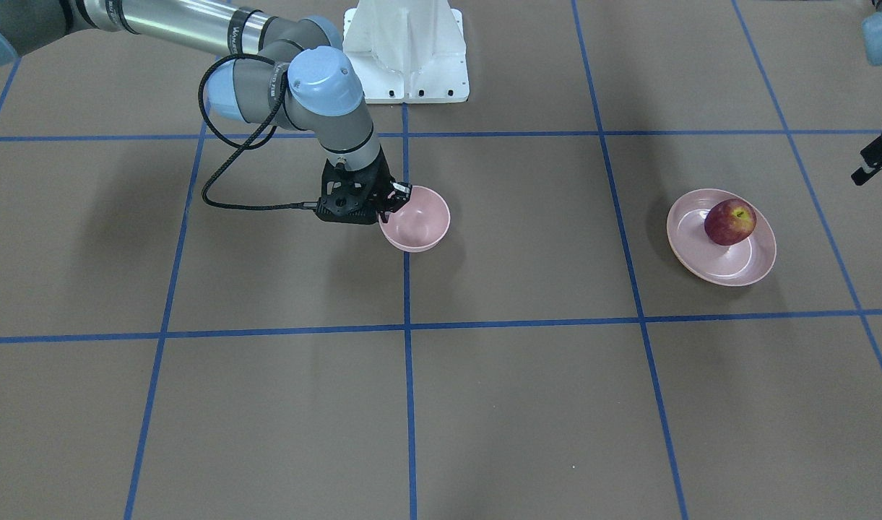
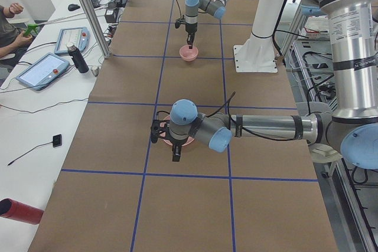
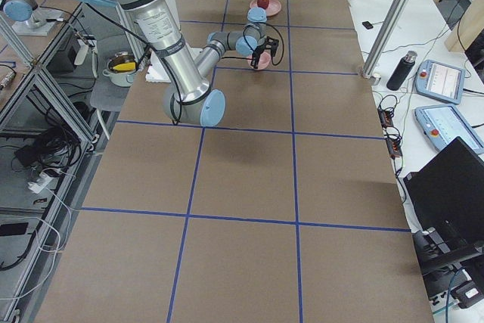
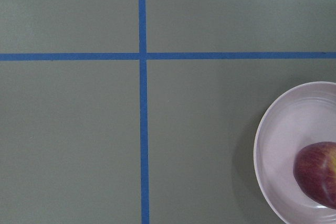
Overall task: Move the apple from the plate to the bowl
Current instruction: 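Slide the pink bowl with the right gripper to the table center, release, then lower the left gripper onto the red apple on the plate while the right gripper withdraws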
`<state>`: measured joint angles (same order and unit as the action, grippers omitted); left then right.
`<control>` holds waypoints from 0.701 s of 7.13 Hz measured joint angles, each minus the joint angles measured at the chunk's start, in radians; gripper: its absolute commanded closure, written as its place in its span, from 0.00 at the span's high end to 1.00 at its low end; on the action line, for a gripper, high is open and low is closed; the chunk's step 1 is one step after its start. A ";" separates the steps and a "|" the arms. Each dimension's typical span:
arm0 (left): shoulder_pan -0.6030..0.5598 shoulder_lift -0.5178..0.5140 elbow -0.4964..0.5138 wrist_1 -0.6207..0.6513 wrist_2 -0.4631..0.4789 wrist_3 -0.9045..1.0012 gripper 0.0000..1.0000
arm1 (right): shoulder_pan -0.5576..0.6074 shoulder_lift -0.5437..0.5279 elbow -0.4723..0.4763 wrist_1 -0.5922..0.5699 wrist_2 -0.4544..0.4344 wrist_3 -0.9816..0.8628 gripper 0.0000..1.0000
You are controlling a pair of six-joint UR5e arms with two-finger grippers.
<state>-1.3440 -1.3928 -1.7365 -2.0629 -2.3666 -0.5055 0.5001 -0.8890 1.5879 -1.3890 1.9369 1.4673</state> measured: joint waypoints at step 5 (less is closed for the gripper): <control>0.304 -0.134 -0.014 0.007 0.182 -0.228 0.98 | 0.043 -0.120 0.136 -0.012 0.040 -0.007 1.00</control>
<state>-1.0397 -1.5269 -1.7510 -2.0558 -2.1847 -0.7336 0.5430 -1.0092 1.7244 -1.4006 1.9764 1.4607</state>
